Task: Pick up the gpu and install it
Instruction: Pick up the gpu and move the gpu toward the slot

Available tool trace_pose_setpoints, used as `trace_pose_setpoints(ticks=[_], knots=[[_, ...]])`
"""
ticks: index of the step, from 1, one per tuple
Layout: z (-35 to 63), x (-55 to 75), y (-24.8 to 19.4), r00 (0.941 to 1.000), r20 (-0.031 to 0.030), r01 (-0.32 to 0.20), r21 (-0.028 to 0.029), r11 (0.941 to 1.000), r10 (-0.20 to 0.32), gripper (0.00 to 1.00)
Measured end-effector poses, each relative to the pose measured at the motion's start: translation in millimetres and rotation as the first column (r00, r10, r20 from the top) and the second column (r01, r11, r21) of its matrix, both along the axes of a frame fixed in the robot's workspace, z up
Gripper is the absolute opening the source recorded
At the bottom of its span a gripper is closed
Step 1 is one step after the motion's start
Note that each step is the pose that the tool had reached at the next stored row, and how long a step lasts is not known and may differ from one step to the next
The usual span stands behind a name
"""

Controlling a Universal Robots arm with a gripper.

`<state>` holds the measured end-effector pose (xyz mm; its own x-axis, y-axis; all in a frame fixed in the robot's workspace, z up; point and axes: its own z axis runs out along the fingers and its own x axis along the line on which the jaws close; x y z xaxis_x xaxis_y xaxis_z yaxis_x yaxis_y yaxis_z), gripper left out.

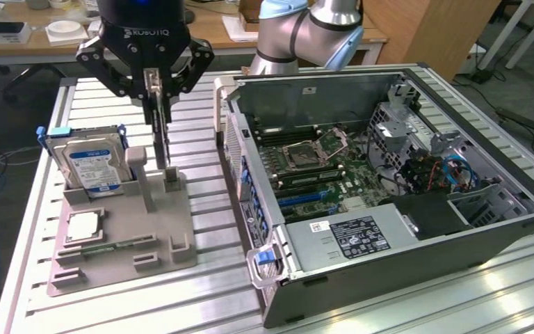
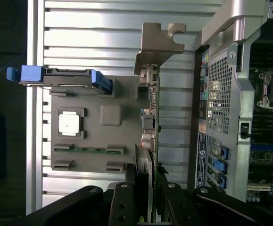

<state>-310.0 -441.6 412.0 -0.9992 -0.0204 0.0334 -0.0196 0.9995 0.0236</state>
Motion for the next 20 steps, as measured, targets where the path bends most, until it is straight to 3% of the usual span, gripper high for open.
trace_pose_setpoints(ticks=[20], knots=[[-0.1,25.7,0.0,1.0,0.0001,0.0,0.0001,1.0,0.0,0.26]])
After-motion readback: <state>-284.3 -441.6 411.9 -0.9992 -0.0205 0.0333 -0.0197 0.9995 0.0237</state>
